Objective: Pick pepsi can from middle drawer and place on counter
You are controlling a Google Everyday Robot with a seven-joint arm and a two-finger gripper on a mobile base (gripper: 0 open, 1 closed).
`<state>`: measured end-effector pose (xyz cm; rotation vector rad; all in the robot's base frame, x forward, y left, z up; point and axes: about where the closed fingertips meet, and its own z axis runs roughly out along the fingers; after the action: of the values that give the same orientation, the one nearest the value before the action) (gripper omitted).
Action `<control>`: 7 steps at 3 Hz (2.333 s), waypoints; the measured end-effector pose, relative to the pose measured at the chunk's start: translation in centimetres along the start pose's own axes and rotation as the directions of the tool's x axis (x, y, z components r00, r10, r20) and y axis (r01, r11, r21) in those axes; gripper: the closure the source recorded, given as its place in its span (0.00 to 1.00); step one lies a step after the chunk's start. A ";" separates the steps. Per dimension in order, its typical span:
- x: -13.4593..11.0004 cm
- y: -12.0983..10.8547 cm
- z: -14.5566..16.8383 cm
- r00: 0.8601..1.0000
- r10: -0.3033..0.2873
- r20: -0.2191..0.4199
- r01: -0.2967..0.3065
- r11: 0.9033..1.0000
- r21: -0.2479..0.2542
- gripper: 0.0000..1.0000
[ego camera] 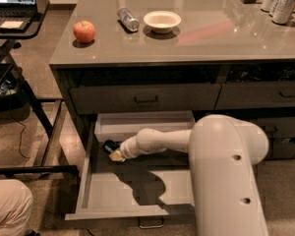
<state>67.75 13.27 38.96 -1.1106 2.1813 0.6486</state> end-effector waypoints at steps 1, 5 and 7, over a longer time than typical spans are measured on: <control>1.2 0.6 -6.5 1.000 -0.013 -0.019 0.013 1.000 0.028 1.00; -6.3 4.2 -34.7 0.917 -0.351 -0.189 0.359 0.933 0.009 1.00; -14.4 0.2 -43.3 0.909 -0.362 -0.207 0.405 0.885 0.230 1.00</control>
Offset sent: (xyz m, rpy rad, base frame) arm -0.1269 -0.1491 0.1863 -0.1590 -0.0480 0.1926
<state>61.83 -7.05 79.36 -1.4292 2.0109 0.0860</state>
